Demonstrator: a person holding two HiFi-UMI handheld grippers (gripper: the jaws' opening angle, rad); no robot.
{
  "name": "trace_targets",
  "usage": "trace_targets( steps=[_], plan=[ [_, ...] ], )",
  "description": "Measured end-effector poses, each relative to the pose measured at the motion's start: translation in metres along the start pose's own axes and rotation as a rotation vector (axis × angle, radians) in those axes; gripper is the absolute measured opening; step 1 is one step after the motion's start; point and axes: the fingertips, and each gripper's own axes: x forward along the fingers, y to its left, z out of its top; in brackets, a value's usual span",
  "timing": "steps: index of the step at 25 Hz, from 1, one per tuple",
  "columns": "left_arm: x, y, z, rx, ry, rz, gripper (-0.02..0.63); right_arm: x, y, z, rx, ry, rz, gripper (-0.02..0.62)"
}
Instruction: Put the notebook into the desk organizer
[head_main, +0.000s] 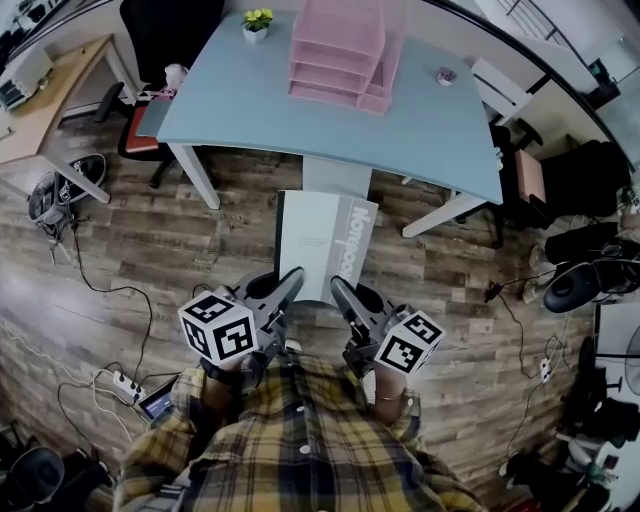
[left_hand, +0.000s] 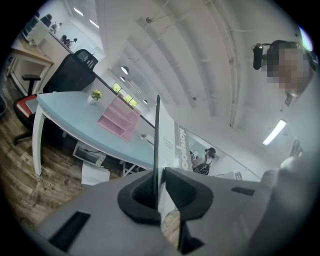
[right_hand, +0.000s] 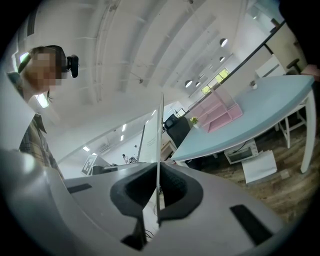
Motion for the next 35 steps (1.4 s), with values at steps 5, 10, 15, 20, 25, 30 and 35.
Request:
trace_targets(
  steps=[5, 10, 15, 20, 25, 30, 35],
  plan=[
    [0.019, 0.037, 0.05, 0.004, 0.011, -0.013, 0.026, 0.051, -0.019, 0.031, 0.007, -0.016, -0.016, 0.012],
    [0.037, 0.074, 0.093, -0.003, 0.021, -0.031, 0.026, 0.101, -0.036, 0.059, 0.001, -0.023, -0.03, 0.014],
    [0.053, 0.103, 0.128, -0.004, 0.037, -0.051, 0.026, 0.14, -0.052, 0.08, 0.003, -0.026, -0.052, 0.014],
    [0.067, 0.127, 0.15, -0.011, 0.056, -0.073, 0.026, 0.167, -0.066, 0.094, 0.006, -0.033, -0.082, 0.014],
    [0.072, 0.14, 0.162, -0.021, 0.067, -0.084, 0.025, 0.183, -0.072, 0.1, 0.012, -0.039, -0.109, 0.014],
    [0.076, 0.143, 0.17, -0.033, 0.071, -0.096, 0.025, 0.188, -0.075, 0.106, 0.004, -0.04, -0.13, 0.014],
    [0.087, 0.147, 0.176, -0.031, 0.072, -0.106, 0.023, 0.193, -0.084, 0.114, -0.005, -0.042, -0.146, 0.014]
  ],
)
